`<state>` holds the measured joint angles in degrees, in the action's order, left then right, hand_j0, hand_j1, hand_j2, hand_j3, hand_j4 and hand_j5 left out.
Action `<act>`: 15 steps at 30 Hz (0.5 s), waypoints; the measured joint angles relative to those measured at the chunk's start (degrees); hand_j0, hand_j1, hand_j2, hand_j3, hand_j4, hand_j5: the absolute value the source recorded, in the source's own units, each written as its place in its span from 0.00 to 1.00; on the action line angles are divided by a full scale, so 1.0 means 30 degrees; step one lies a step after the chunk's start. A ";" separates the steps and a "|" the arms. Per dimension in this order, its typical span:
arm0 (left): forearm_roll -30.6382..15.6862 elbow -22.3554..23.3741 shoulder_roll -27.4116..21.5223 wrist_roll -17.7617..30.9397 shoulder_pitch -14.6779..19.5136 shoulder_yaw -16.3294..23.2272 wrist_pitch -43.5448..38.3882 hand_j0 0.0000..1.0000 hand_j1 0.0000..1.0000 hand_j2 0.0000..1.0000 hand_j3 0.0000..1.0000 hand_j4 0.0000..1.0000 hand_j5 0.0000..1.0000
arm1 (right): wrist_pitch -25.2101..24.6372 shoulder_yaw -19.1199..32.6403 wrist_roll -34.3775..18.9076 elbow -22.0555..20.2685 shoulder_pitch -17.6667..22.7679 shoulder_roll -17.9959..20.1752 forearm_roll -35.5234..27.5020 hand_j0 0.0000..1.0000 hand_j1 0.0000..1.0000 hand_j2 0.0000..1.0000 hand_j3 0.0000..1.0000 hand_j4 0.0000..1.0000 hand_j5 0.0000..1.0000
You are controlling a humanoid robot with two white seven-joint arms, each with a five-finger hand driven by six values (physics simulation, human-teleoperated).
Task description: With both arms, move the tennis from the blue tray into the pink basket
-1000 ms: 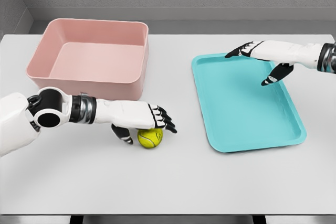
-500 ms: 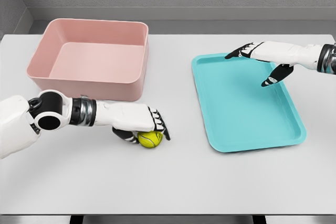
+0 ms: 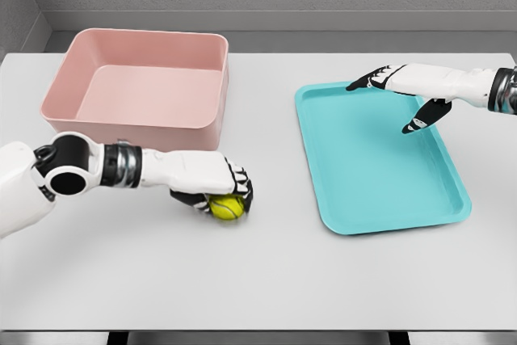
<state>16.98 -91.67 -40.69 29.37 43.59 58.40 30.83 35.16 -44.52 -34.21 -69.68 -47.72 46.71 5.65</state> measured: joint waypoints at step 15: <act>-0.1284 -0.0135 -0.0397 0.0067 0.1581 -0.0985 0.1210 0.50 0.50 0.50 0.50 0.50 0.50 | 0.0000 0.0006 0.0000 0.0000 0.0000 0.0028 -0.0001 1.00 1.00 1.00 1.00 1.00 1.00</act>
<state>13.13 -92.07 -41.88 29.57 48.34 55.45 34.46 35.16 -44.51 -34.21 -69.68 -47.72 46.79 5.65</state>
